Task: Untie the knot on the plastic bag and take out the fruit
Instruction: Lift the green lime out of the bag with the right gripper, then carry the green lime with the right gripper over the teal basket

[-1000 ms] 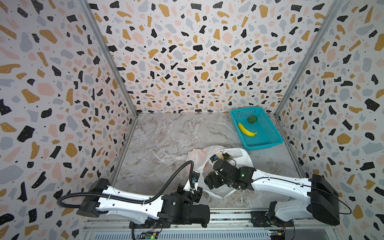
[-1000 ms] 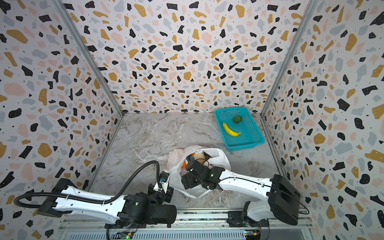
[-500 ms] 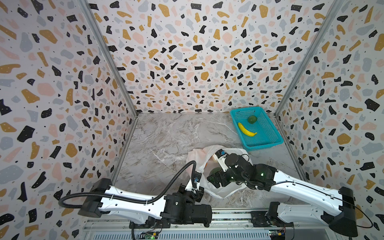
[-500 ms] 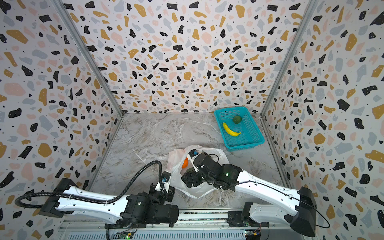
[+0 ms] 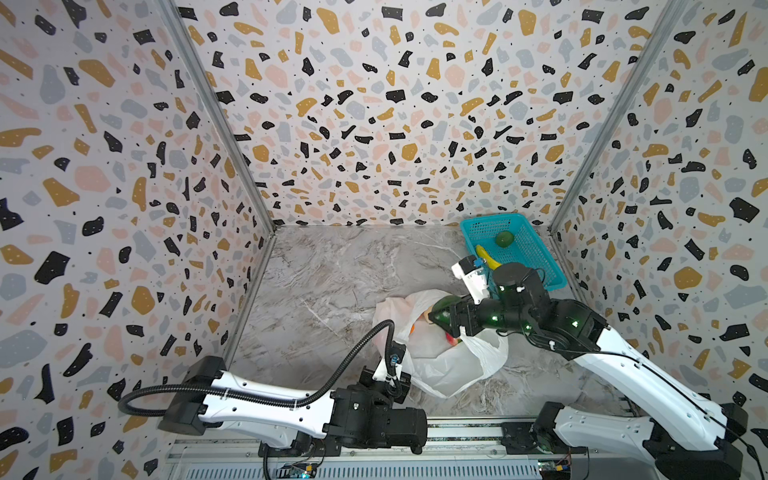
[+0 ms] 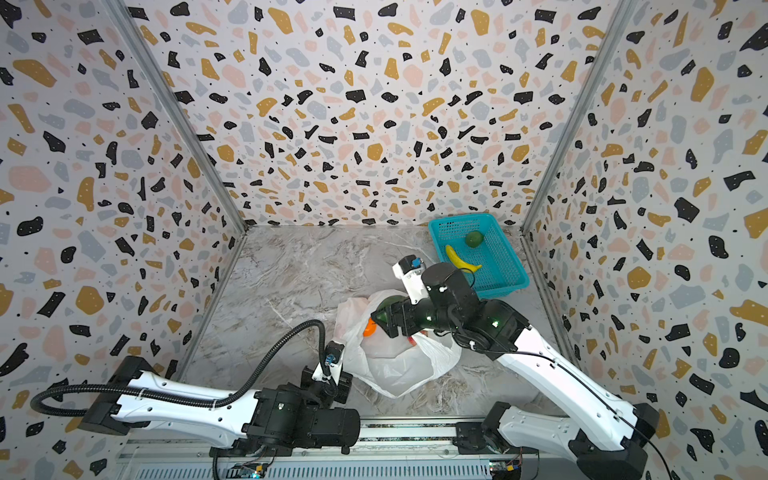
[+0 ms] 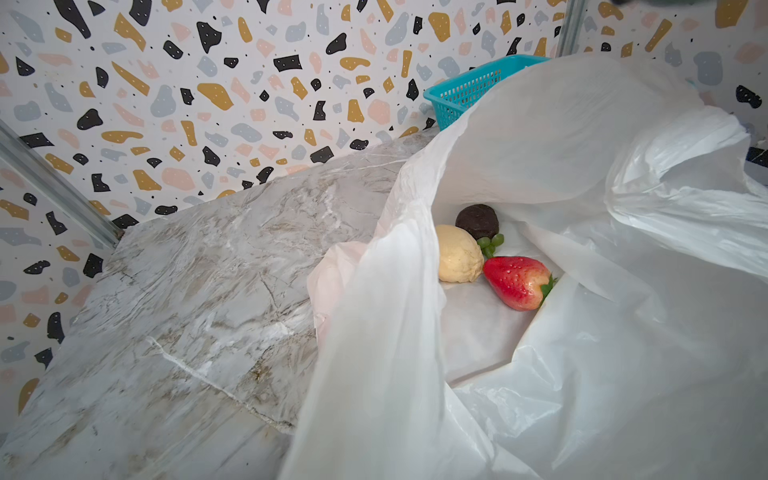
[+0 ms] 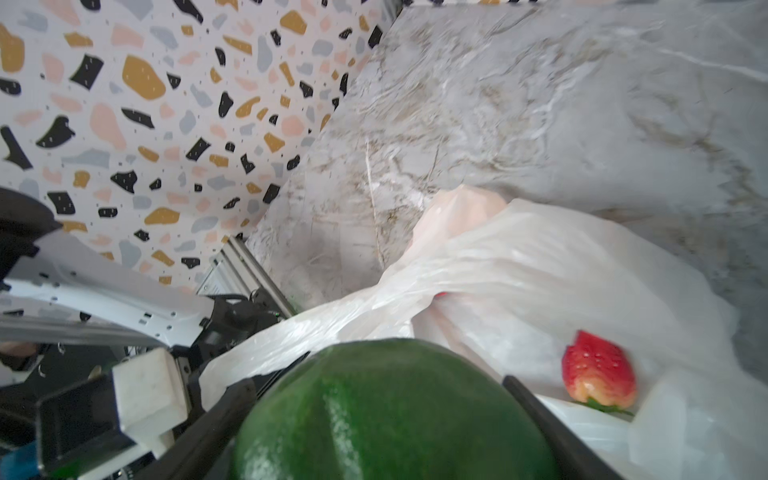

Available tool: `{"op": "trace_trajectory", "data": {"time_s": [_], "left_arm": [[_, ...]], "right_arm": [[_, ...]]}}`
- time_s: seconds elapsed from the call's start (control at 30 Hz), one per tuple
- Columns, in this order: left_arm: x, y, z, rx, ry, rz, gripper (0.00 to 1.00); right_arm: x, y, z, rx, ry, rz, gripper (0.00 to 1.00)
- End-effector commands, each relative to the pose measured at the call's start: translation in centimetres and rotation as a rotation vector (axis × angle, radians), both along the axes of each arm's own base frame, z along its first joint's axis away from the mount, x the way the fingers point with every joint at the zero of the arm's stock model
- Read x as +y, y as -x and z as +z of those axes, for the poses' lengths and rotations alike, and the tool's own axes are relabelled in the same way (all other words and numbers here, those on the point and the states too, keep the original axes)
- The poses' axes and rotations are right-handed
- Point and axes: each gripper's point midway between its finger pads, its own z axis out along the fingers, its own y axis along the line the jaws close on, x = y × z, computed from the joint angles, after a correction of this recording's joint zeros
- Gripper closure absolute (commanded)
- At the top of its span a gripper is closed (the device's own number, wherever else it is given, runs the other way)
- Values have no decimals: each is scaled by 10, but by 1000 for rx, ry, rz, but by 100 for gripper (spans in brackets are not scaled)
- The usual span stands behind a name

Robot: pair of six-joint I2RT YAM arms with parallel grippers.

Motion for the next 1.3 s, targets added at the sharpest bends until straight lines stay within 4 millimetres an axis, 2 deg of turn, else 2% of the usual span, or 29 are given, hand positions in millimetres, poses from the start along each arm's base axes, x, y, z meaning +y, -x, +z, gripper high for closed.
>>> {"op": "trace_trajectory", "data": {"time_s": [0.0,0.13,0.3,0.47,0.63,0.83,1.1,1.27], "left_arm": [[-1,-3,10,-23,30,20,100],[2,-4,10,-20,36,25,100],[6,-7,9,-13,33,24,100],[10,-11,7,3,48,19,100],[17,-14,4,14,49,19,100],[20,-17,0,24,51,3,100],[27,-21,-3,28,38,2,100],[29,-23,-8,37,32,-2,100]], "right_arm": [[-22,-24,18,-53,6,-37,22],[-56,-76,18,-76,0,-167,22],[-105,-138,0,-77,12,-342,22],[-154,-193,-31,-73,73,-502,22],[-196,-238,-73,-51,111,-636,22],[-226,-278,-121,-2,179,-709,22],[-245,-313,-160,35,251,-742,20],[-253,-329,-179,69,316,-747,9]]}}
